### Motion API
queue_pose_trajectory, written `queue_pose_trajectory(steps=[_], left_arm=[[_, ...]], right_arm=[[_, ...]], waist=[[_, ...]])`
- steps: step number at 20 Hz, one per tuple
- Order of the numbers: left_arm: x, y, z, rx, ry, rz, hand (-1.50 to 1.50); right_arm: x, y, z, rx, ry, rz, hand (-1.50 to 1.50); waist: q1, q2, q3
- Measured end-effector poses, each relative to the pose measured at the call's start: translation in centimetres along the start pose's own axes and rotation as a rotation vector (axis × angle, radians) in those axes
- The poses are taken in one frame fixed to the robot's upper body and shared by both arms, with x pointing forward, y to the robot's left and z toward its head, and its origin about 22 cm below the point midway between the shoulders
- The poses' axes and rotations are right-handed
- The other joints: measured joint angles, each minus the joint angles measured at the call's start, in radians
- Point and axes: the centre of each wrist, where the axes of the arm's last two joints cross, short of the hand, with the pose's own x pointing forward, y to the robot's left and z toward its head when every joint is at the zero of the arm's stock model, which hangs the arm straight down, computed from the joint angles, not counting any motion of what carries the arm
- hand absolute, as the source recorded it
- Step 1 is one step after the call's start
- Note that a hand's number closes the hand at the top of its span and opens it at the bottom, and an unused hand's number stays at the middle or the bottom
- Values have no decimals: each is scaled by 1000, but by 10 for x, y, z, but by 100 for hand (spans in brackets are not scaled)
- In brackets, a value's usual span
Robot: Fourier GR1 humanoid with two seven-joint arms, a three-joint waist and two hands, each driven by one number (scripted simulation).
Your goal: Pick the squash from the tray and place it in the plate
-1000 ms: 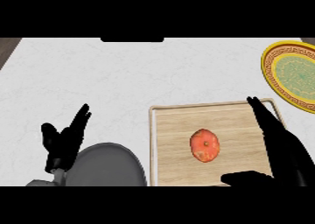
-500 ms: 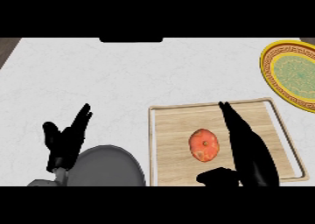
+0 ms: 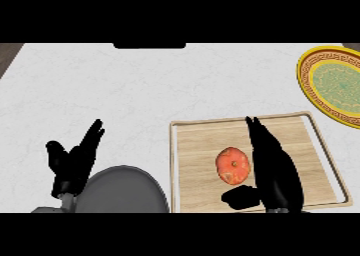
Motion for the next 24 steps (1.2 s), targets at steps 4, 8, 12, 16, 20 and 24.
queue_pose_trajectory(steps=[4, 8, 12, 16, 20, 24], left_arm=[[0, -3, -1, -2, 1, 1, 0], [0, -1, 3, 2, 5, -3, 0], [2, -2, -1, -2, 10, -1, 0], [3, -2, 0, -1, 17, 0, 0], [2, -1, 1, -1, 19, -1, 0], [0, 6, 0, -17, 10, 7, 0]], right_arm=[[2, 6, -7, 6, 19, 17, -150], [3, 19, -15, 36, 45, 28, -150], [-5, 29, -25, 67, 64, 44, 150], [-12, 35, -33, 106, 30, 106, 150], [-11, 37, -36, 92, 0, 141, 150], [-11, 35, -30, 63, -14, 172, 150]], waist=[[0, 0, 0], [1, 0, 0], [0, 0, 0], [1, -3, -2], [0, -5, -4], [-2, -6, -2]])
